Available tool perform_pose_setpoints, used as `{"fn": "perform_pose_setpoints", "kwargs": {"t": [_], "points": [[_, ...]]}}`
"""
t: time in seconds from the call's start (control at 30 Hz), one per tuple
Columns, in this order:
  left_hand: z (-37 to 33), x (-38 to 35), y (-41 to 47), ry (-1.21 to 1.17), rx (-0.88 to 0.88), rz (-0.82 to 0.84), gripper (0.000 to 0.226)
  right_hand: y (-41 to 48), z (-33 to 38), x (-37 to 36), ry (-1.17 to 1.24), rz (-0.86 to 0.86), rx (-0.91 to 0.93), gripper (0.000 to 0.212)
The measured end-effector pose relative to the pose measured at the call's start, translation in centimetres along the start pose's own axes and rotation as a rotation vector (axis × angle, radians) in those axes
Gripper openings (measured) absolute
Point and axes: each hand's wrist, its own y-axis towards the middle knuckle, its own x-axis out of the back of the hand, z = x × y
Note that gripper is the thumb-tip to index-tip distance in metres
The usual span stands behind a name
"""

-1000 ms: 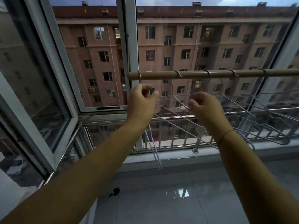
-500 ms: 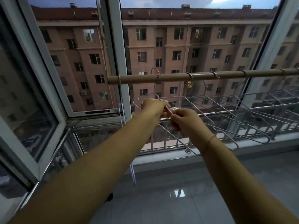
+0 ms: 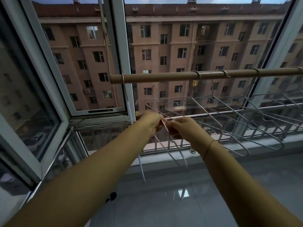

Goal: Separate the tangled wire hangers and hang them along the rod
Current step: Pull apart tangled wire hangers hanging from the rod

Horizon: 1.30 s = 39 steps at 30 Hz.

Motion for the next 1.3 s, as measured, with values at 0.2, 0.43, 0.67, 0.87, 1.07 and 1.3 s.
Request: {"fn": "perform_pose_setpoints", "kwargs": {"t": [0.2,0.43,0.67,0.87,1.07,1.3], "points": [[2.9,0.5,-4.1,0.010,0.064,0.161,0.016,0.1,-2.1,1.2,-0.269,-0.107,0.165,0.025],[4.7,1.0,-6.5,0.246,0.041,0.294,0.028,-1.7,-4.9,2.4,-0.492,0.004,0.195,0.038],[5.5,1.1,-6.8,0.472,-0.015,0.365,0.034,-4.0,-5.0,5.4,-0.745,-0.069,0.283,0.042],[6.1,0.0,-7.2,0.551,-0.030,0.426,0.035,-5.9,-5.1,6.8,-0.814,0.084,0.236,0.012],[6.6,-0.7,-7.0,0.493,-0.149,0.284,0.020,-8.3,-4.8,7.5,-0.751,0.129,0.128,0.017],[4.6,-2.5,-7.2,0.125,-0.280,0.118,0.013,-8.7,-3.1,6.2,-0.430,-0.020,0.093,0.021]]}}
